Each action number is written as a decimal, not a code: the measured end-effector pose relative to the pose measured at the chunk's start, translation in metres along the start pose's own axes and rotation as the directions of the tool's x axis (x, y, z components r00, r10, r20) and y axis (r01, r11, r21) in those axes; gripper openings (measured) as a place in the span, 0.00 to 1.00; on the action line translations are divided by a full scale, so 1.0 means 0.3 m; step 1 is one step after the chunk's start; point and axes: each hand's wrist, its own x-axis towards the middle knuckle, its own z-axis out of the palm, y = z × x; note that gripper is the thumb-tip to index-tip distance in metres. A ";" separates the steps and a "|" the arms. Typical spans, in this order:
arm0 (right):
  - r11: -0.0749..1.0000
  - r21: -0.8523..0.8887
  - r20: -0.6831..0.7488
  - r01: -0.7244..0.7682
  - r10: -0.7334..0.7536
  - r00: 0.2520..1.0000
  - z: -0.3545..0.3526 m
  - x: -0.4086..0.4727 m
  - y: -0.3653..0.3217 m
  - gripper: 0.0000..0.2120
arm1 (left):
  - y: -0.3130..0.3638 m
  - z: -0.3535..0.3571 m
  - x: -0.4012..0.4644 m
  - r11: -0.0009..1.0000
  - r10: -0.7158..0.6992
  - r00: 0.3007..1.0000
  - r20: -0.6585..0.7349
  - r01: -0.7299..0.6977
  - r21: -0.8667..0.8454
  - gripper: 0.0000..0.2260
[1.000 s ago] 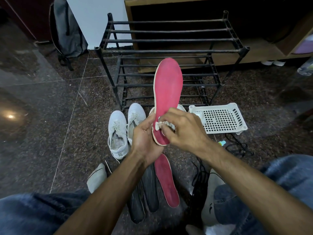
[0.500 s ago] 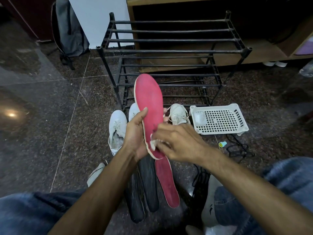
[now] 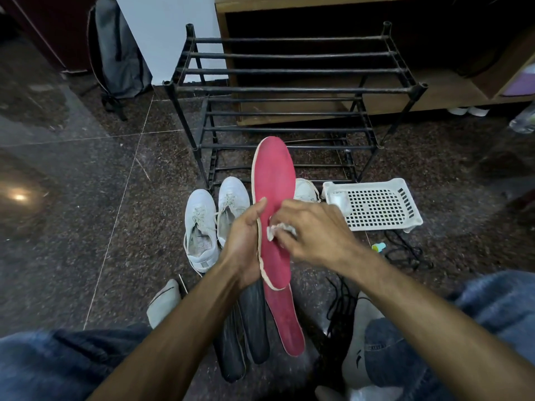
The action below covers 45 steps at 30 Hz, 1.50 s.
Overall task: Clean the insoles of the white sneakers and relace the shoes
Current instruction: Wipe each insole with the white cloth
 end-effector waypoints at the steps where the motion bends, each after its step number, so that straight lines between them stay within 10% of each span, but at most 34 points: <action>1: 0.998 -0.048 -0.049 -0.034 0.032 0.998 -0.009 0.014 0.021 0.08 | -0.007 0.000 -0.002 0.999 0.019 1.000 -0.015 -0.018 0.029 0.19; 7: 0.937 0.024 -0.346 -0.348 0.335 0.876 -0.065 0.065 0.154 0.08 | -0.045 0.011 -0.022 0.977 0.023 0.999 -0.050 -0.012 0.213 0.19; 12: 0.976 0.203 -0.145 -0.081 0.112 0.983 -0.043 0.021 0.076 0.05 | -0.020 0.004 -0.014 0.987 0.067 0.995 -0.078 -0.054 0.154 0.15; 15: 0.999 0.031 -0.079 0.010 -0.007 0.997 -0.029 0.008 0.051 0.08 | -0.028 -0.009 -0.009 0.993 0.065 0.994 -0.092 -0.056 0.101 0.14; 23: 0.961 0.143 -0.316 -0.235 0.270 0.909 -0.045 0.036 0.119 0.06 | -0.040 0.010 -0.026 0.981 0.057 0.995 -0.084 -0.040 0.192 0.18; 30: 0.988 0.058 -0.029 0.145 -0.144 0.989 0.029 -0.032 -0.032 0.16 | 0.018 -0.025 -0.011 0.997 0.022 0.998 -0.055 -0.025 -0.068 0.20; 36: 0.995 -0.061 -0.307 -0.080 0.058 0.950 0.023 0.005 0.045 0.15 | 0.000 0.001 -0.009 0.995 0.040 0.999 -0.012 -0.041 -0.093 0.15; 45: 0.774 0.628 0.127 -0.086 0.007 0.992 0.041 -0.012 -0.025 0.04 | 0.033 -0.038 -0.012 0.993 0.053 0.997 -0.064 -0.060 -0.106 0.22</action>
